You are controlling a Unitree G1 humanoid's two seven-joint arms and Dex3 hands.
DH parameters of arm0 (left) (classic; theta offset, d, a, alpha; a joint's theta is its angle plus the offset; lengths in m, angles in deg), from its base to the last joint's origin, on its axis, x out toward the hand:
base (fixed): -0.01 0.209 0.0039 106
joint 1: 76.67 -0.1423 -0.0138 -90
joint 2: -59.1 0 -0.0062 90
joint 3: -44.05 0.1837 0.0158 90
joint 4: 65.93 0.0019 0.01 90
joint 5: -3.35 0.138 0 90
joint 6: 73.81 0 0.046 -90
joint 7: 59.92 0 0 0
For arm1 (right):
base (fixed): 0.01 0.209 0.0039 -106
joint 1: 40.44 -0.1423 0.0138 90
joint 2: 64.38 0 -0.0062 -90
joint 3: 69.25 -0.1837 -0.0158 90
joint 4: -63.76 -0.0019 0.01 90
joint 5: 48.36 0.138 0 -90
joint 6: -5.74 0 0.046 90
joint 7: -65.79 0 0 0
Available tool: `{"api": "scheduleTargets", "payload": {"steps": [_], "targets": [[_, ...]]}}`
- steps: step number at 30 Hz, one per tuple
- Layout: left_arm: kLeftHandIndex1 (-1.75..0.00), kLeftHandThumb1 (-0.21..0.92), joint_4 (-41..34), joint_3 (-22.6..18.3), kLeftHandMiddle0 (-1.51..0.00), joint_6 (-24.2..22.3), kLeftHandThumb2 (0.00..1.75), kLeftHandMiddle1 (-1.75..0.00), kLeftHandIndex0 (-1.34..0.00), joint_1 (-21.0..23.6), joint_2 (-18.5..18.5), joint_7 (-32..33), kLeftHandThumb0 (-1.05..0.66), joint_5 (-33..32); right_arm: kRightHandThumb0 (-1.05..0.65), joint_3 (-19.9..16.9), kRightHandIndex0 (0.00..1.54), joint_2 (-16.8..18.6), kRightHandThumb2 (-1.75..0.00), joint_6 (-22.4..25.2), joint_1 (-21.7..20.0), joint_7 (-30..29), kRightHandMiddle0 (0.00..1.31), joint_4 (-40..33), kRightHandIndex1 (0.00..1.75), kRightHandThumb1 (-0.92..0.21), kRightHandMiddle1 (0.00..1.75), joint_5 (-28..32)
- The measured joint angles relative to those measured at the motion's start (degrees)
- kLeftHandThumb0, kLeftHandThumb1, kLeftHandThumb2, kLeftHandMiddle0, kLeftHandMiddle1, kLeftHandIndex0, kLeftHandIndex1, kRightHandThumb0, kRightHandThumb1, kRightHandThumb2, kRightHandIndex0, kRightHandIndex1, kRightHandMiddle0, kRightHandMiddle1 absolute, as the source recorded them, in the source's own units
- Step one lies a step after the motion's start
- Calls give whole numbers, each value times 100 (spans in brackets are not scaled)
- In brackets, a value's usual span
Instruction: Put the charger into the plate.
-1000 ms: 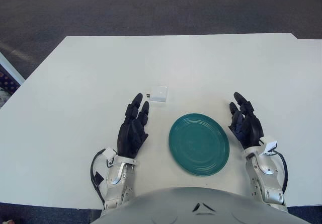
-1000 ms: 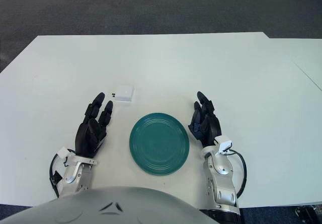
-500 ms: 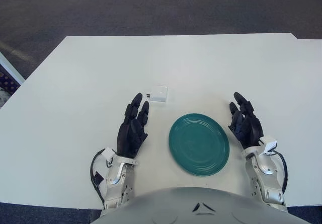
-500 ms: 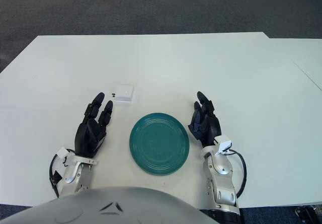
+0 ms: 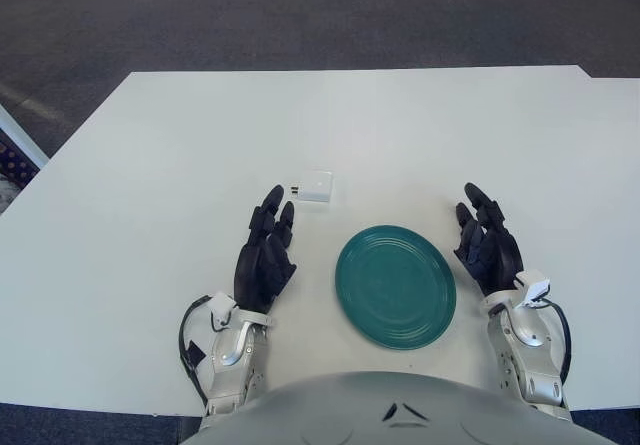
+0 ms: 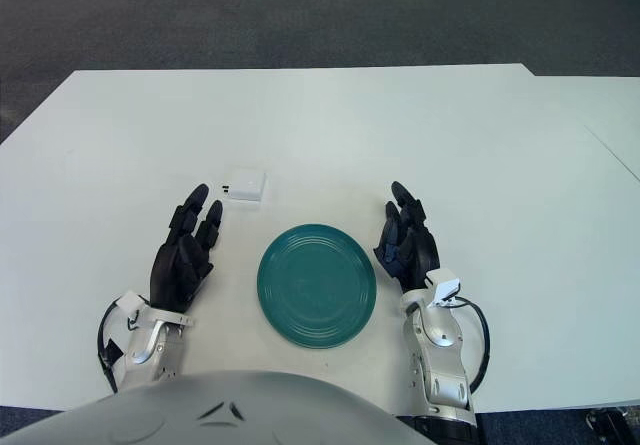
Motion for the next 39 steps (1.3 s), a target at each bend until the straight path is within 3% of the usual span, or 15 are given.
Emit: {"api": "scheduleTargets", "payload": {"steps": [9,18,23,26,33,39], "targets": [[-50,92,-703,-241,-16,-489,83,-1,0,568,-466,851,-105,2223,-89,14,6,7,-84,-63,-47,-4,0,24,0,-92,39,-2],[-65,92,-414,-194,-14,-617,67,0,0,2371,-1335,1653,-105,3949,-89,76,7,80,-85,-51,-205,-66,0,303,0,-92,38,-58],[-71,92,167,290,-11,-510,59,0,0,3292,-2001,1520,-105,4599,-89,97,7,100,-85,-78,-241,-80,0,353,0,-92,37,-66],[-72,92,364,609,-10,-519,56,0,0,3610,-2330,1250,-105,4948,-89,105,7,112,-85,-106,-250,-95,0,367,0,-92,37,-69],[-76,92,844,1246,-9,-541,54,0,0,4127,-2671,866,-105,5415,-89,121,6,145,-85,-170,-216,-151,0,393,0,-92,36,-69],[-78,92,1505,1732,-8,-223,55,0,0,4472,-2877,749,-105,5466,-90,189,5,195,-85,-187,-203,-202,0,378,0,-92,35,-108]]}}
